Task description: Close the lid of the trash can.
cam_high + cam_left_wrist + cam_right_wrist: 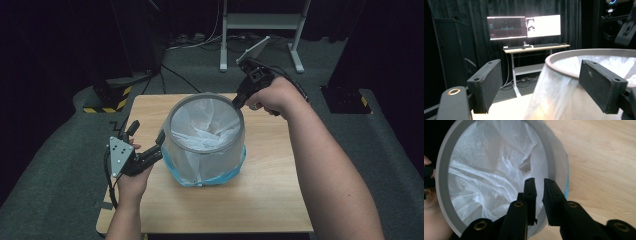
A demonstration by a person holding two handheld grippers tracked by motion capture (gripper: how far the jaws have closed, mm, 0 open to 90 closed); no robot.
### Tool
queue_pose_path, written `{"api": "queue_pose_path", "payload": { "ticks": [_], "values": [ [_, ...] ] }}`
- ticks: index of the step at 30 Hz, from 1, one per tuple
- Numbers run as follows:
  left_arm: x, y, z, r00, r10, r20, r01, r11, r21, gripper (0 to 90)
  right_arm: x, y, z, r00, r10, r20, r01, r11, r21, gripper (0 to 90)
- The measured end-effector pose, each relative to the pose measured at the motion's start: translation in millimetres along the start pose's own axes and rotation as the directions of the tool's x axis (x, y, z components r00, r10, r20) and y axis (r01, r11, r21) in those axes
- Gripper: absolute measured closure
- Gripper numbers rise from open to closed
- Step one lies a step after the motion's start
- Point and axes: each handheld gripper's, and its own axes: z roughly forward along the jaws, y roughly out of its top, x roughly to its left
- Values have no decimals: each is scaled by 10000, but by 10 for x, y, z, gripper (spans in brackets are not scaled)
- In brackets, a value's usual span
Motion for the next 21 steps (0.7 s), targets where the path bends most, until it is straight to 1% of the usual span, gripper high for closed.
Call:
{"api": "queue_pose_path", "payload": {
  "ticks": [1, 2, 4, 5, 7, 10, 11, 12, 13, 14, 15, 16, 18, 20, 21],
  "values": [
    [16, -17, -8, 10000, -22, -43, 23, 10000, 79, 182, -17, -14, -63, 9999, 74, 119, -72, 9999, -144, 764],
    [31, -38, -13, 9999, -134, -91, 135, 9998, 174, 182, -29, -26, -87, 9996, 131, 239, -125, 9996, -250, 753],
    [65, -80, -14, 9987, -463, -228, 475, 9974, 543, 182, -63, -52, -119, 9989, 219, 407, -205, 9992, -355, 722],
    [81, -103, -14, 9982, -525, -276, 543, 9961, 697, 179, -79, -66, -131, 9983, 303, 504, -283, 9988, -394, 703],
    [103, -151, -6, 9976, -586, -357, 620, 9927, 1035, 175, -117, -92, -143, 9968, 446, 661, -415, 9980, -480, 677],
    [134, -236, 4, 9977, -528, -430, 592, 9842, 1667, 161, -173, -136, -130, 9952, 388, 894, -343, 9981, -513, 628],
    [142, -270, 7, 9974, -513, -503, 601, 9796, 1917, 161, -191, -152, -123, 9938, 376, 1042, -320, 9980, -547, 613],
    [153, -308, 8, 9971, -541, -528, 643, 9745, 2149, 159, -222, -183, -109, 9905, 398, 1316, -320, 9976, -608, 582],
    [165, -347, 4, 9969, -576, -532, 686, 9696, 2350, 159, -222, -183, -109, 9905, 398, 1316, -320, 9976, -608, 582],
    [177, -385, -2, 9966, -586, -577, 714, 9647, 2535, 156, -240, -201, -98, 9880, 248, 1527, -148, 9977, -660, 568],
    [189, -422, -8, 9962, -608, -626, 755, 9598, 2702, 156, -257, -219, -85, 9853, 209, 1694, -96, 9977, -673, 560],
    [203, -457, -17, 9959, -666, -615, 815, 9549, 2855, 153, -282, -238, -71, 9848, 242, 1721, -121, 9974, -708, 549],
    [226, -523, -36, 9953, -731, -640, 894, 9475, 3069, 151, -327, -280, -44, 9813, 237, 1910, -72, 9962, -865, 539],
    [242, -587, -47, 9950, -787, -616, 949, 9367, 3371, 150, -369, -324, -13, 9794, 244, 2007, -58, 9957, -924, 516],
    [252, -617, -50, 9948, -857, -554, 999, 9276, 3600, 152, -389, -348, 5, 9781, 205, 2072, -2, 9952, -976, 507]
  ]
}}
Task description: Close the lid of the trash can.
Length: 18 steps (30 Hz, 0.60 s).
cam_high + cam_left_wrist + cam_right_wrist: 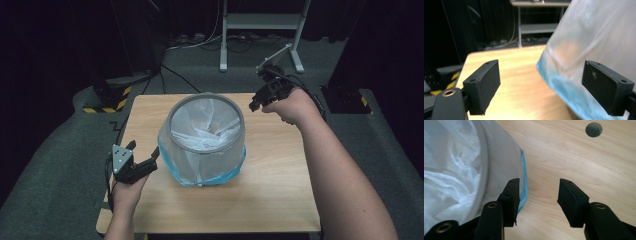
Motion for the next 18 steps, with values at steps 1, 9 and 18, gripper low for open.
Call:
{"api": "queue_pose_path", "payload": {
  "ticks": [1, 9, 18],
  "values": [
    [9, -30, 10, 9999, -105, 74, 103, 9996, 255, 154, -14, -28, 21, 10000, -44, 40, 44, 10000, -75, 502],
    [59, -297, 56, 9989, -416, 222, 376, 9868, 1573, 153, -144, -312, 265, 9984, -404, 387, 425, 9975, -565, 451],
    [21, -669, 202, 9984, -454, 326, 328, 9483, 3157, 153, -348, -803, 708, 9922, -564, 1109, 741, 9839, -1627, 391]
  ]
}}
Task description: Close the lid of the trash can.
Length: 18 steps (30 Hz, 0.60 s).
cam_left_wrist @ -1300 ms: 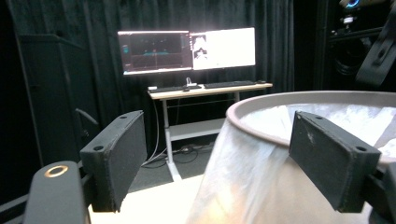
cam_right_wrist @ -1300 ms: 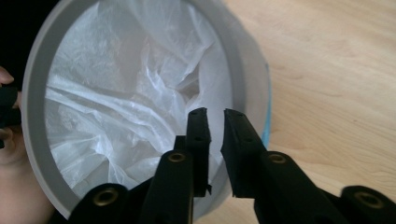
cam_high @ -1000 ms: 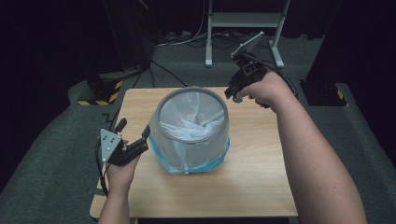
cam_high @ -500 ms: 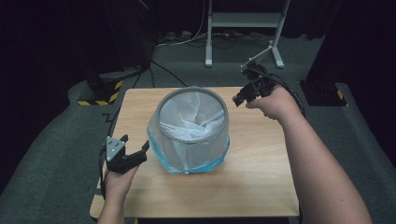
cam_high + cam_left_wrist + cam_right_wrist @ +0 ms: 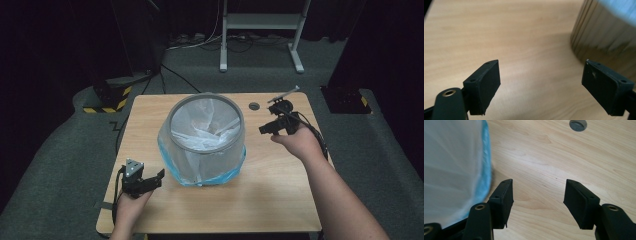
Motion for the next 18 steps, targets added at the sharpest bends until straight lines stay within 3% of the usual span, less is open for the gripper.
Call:
{"api": "queue_pose_path", "payload": {
  "ticks": [6, 7, 8, 10, 14, 15, 16, 18],
  "values": [
    [-46, -163, 143, 9997, 229, -4, -228, 9958, 892, 154, -69, -567, 301, 9988, -320, 375, 352, 9955, -875, 374],
    [-57, -186, 165, 9996, 299, 6, -298, 9945, 1008, 155, -118, -794, 424, 9983, -334, 479, 385, 9932, -1098, 374],
    [-69, -205, 184, 9994, 354, -11, -351, 9928, 1143, 155, -118, -794, 424, 9983, -334, 479, 385, 9932, -1098, 374],
    [-95, -207, 191, 9984, 563, -89, -548, 9912, 1205, 155, -192, -1029, 552, 9984, -209, 527, 279, 9904, -1357, 374],
    [-125, -217, 207, 9975, 686, -190, -658, 9904, 1215, 152, -356, -1455, 732, 9965, 550, 630, -438, 9849, -1675, 372],
    [-132, -219, 208, 9973, 698, -213, -666, 9902, 1227, 154, -424, -1642, 790, 9953, 669, 706, -532, 9820, -1810, 366],
    [-137, -218, 208, 9968, 762, -245, -725, 9893, 1263, 154, -424, -1642, 790, 9953, 669, 706, -532, 9820, -1810, 366],
    [-142, -219, 210, 9966, 779, -266, -739, 9892, 1266, 153, -471, -1806, 821, 9944, 693, 798, -526, 9793, -1953, 353]
  ]
}}
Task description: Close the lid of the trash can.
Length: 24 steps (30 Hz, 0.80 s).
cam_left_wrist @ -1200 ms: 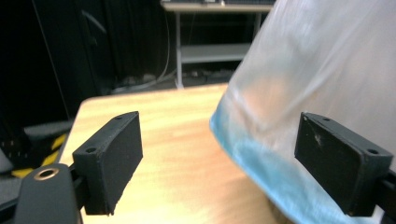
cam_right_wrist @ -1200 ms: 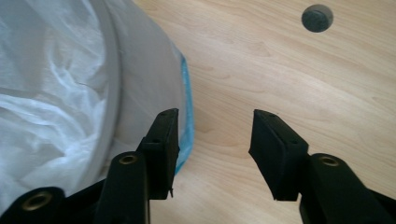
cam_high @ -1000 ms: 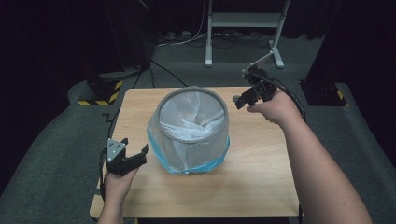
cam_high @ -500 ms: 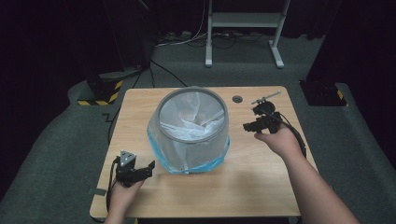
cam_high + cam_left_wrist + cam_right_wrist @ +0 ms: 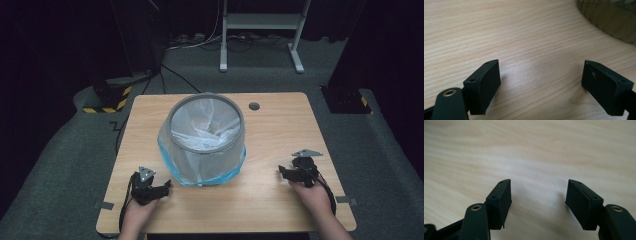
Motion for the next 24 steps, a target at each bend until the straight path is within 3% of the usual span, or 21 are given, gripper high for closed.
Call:
{"api": "queue_pose_path", "payload": {
  "ticks": [4, 8, 12, 24],
  "values": [
    [-5, -3, -2, 10000, -28, -48, 28, 10000, -18, 154, -71, -220, -76, 9999, -97, -82, 88, 9952, -979, 338],
    [-29, -7, -7, 9997, -165, -197, 165, 9999, -10, 157, -105, -256, -108, 9997, -59, -258, 33, 9949, -1013, 318],
    [-46, -5, -5, 9993, -223, -287, 222, 9998, -18, 160, -41, -260, -109, 10000, 39, 83, -30, 9953, -971, 314],
    [-50, -5, -3, 9992, -250, -322, 249, 9997, -29, 160, -35, -262, -111, 9999, 61, 121, -49, 9954, -957, 313]
  ]
}}
